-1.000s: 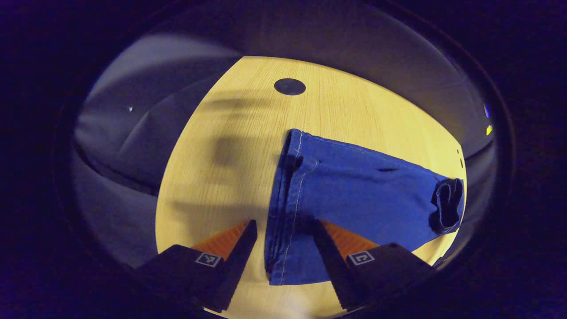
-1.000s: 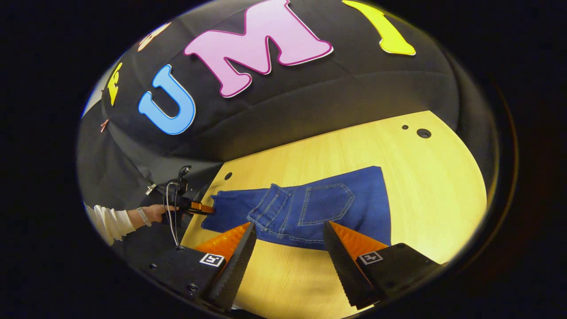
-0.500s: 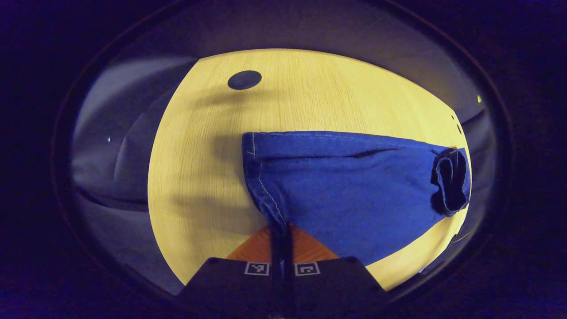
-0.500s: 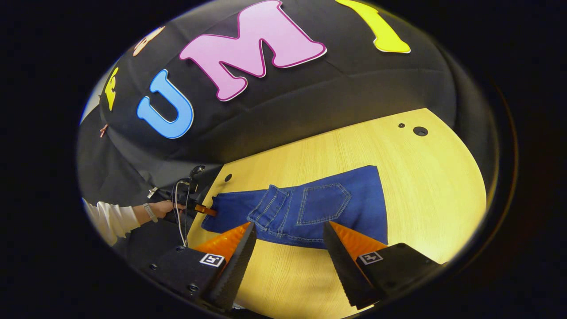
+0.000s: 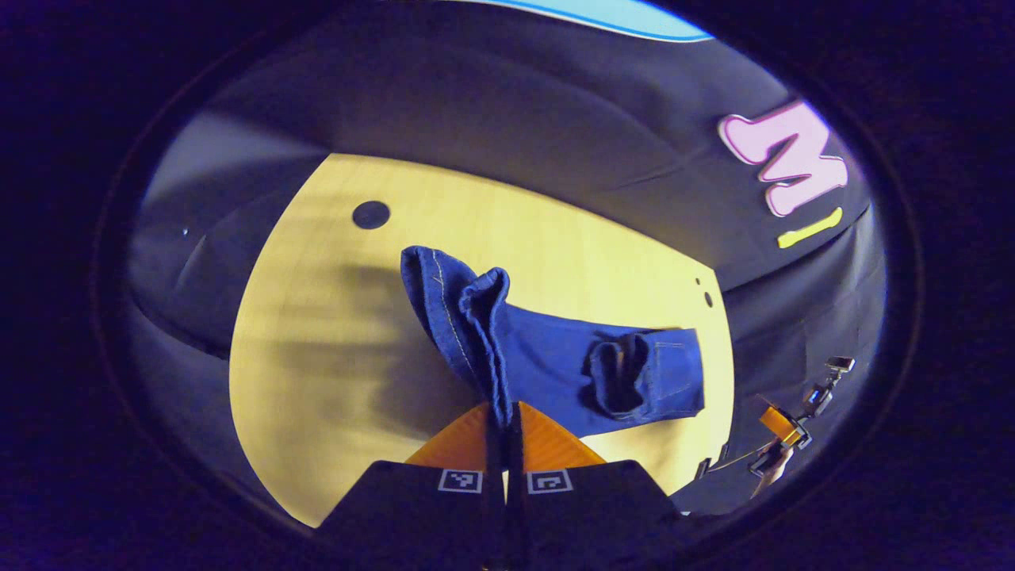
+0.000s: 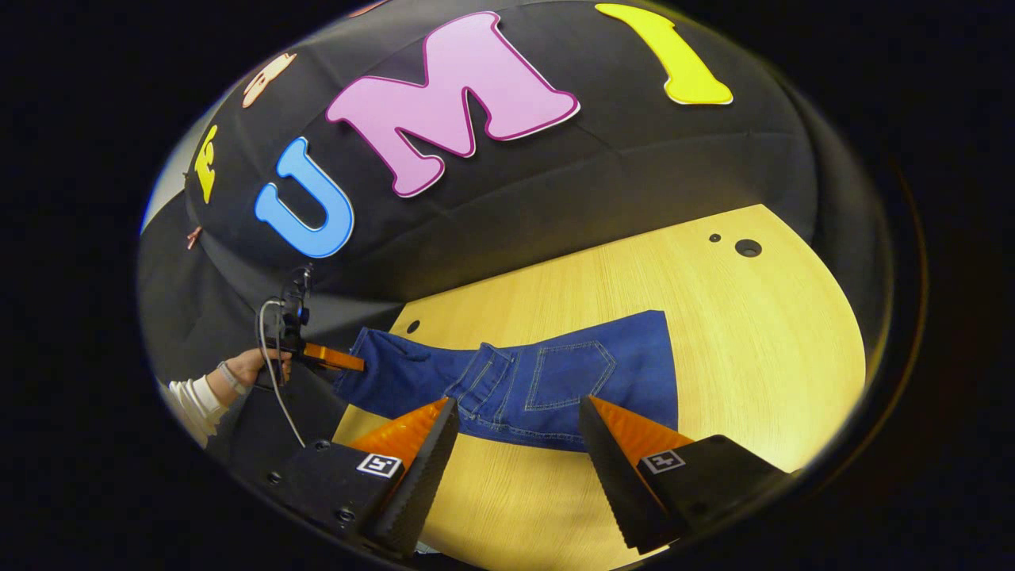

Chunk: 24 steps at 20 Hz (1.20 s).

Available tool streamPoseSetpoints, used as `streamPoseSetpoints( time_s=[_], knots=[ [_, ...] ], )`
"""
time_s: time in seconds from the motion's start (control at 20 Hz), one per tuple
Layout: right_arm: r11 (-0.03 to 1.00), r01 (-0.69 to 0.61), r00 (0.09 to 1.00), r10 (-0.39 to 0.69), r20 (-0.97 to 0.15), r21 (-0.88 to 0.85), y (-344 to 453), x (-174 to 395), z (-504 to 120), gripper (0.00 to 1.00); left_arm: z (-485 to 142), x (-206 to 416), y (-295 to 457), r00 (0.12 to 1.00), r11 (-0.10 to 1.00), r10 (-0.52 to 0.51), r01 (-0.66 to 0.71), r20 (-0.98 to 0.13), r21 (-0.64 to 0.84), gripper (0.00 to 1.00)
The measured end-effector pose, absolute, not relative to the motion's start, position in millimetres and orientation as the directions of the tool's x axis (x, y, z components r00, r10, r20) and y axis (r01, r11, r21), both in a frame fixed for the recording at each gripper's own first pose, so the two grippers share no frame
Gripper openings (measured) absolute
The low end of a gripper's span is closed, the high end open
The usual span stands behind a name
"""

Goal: Grasp the waist and the cuffs of the jeans and fold them to make the two legs overlap; first hold the waist and fold one-third of the jeans toward the cuffs, then hold the cuffs and fold the remaining one-third in the same direction to finish folding.

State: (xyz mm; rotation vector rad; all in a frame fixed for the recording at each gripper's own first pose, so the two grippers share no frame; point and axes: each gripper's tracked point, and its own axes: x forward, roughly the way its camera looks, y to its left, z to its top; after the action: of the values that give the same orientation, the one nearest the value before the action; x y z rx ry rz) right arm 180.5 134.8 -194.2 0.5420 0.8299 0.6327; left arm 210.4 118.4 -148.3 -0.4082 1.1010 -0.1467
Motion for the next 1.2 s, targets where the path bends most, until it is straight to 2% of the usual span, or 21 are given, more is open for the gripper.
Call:
streamPoseSetpoints(
  time_s=[0.2,0.4,0.5,0.6,0.65,0.75,0.9,0.95,1.1,1.15,1.2],
  knots=[
    [0.677,-0.314,0.529,0.707,-0.470,0.666,118.7,182.0,-186.8,0.93,-85.7,237.7,18.1,0.523,0.900,-0.390,0.043,-0.757,-0.434,0.06],
    [0.715,-0.346,0.575,0.673,-0.465,0.607,83.9,187.8,-183.1,0.93,-71.3,261.5,-104.4,0.477,0.880,-0.471,0.196,-0.742,-0.433,0.06],
    [0.746,-0.357,0.599,0.645,-0.475,0.562,61.2,190.0,-187.4,0.93,-84.6,264.2,-167.0,0.436,0.858,-0.513,0.247,-0.739,-0.450,0.06],
    [0.768,-0.363,0.609,0.624,-0.489,0.528,41.4,187.8,-194.6,0.93,-126.1,269.5,-213.8,0.392,0.854,-0.519,0.275,-0.760,-0.442,0.06],
    [0.775,-0.365,0.609,0.618,-0.497,0.515,33.9,186.4,-199.9,0.93,-151.2,267.0,-233.4,0.336,0.847,-0.527,0.287,-0.781,-0.448,0.06],
    [0.787,-0.372,0.598,0.609,-0.522,0.492,20.8,182.0,-214.8,0.93,-204.3,260.5,-245.6,0.245,0.863,-0.482,0.296,-0.841,-0.409,0.06],
    [0.794,-0.364,0.607,0.599,-0.523,0.487,-1.5,183.7,-219.3,0.93,-271.5,246.6,-258.5,0.175,0.910,-0.367,0.271,-0.914,-0.314,0.06],
    [0.790,-0.362,0.608,0.602,-0.517,0.494,-7.5,184.1,-219.4,0.93,-290.3,243.8,-263.1,0.162,0.922,-0.336,0.259,-0.928,-0.288,0.06],
    [0.815,-0.365,0.610,0.574,-0.546,0.449,-28.2,186.9,-236.5,0.93,-326.4,248.9,-268.4,0.199,0.941,-0.272,0.259,-0.942,-0.217,0.09],
    [0.814,-0.372,0.605,0.577,-0.549,0.446,-30.3,188.0,-239.4,0.93,-328.8,249.6,-269.9,0.201,0.944,-0.267,0.251,-0.943,-0.213,0.13],
    [0.811,-0.375,0.595,0.583,-0.554,0.450,-30.4,187.0,-242.3,0.93,-329.5,250.6,-269.8,0.224,0.944,-0.263,0.262,-0.939,-0.202,0.33]
  ],
)
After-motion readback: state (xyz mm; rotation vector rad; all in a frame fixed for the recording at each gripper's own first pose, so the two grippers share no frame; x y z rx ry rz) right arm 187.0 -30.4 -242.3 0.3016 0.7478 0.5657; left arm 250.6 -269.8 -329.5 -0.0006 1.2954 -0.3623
